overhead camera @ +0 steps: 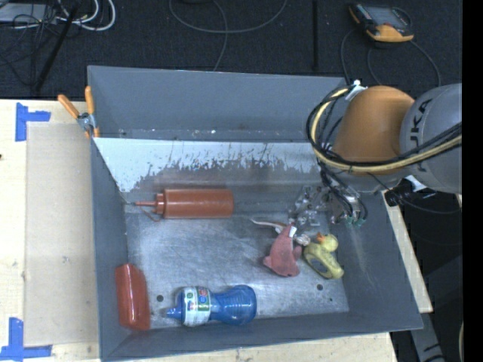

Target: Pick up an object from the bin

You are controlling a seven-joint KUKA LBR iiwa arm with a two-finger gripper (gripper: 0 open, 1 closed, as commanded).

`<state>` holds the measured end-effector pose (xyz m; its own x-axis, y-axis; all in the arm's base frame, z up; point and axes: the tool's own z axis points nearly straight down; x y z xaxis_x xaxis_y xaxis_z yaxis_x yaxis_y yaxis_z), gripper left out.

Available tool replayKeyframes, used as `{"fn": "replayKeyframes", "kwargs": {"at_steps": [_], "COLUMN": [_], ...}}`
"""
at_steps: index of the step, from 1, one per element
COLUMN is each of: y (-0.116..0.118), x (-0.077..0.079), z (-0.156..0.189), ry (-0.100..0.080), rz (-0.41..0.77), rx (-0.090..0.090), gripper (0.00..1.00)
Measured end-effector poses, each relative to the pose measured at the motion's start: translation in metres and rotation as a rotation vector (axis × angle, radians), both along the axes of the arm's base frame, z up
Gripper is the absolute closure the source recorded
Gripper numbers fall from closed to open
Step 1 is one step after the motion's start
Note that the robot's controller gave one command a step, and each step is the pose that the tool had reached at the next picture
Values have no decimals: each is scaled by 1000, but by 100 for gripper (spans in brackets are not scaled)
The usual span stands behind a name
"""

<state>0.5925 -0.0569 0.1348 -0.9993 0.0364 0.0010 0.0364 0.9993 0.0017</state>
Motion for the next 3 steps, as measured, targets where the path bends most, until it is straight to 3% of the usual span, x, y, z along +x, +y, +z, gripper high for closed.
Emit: {"fn": "replayKeyframes", "kwargs": {"at_steps": [1,2,3], "y": [-2,4,-16], "x": [8,-15,-23], "z": [23,61,94], "ry": [-9,9,-5], "rz": [-2,1,8], "rx": [-2,0,-2], "gripper": [100,100,100]}}
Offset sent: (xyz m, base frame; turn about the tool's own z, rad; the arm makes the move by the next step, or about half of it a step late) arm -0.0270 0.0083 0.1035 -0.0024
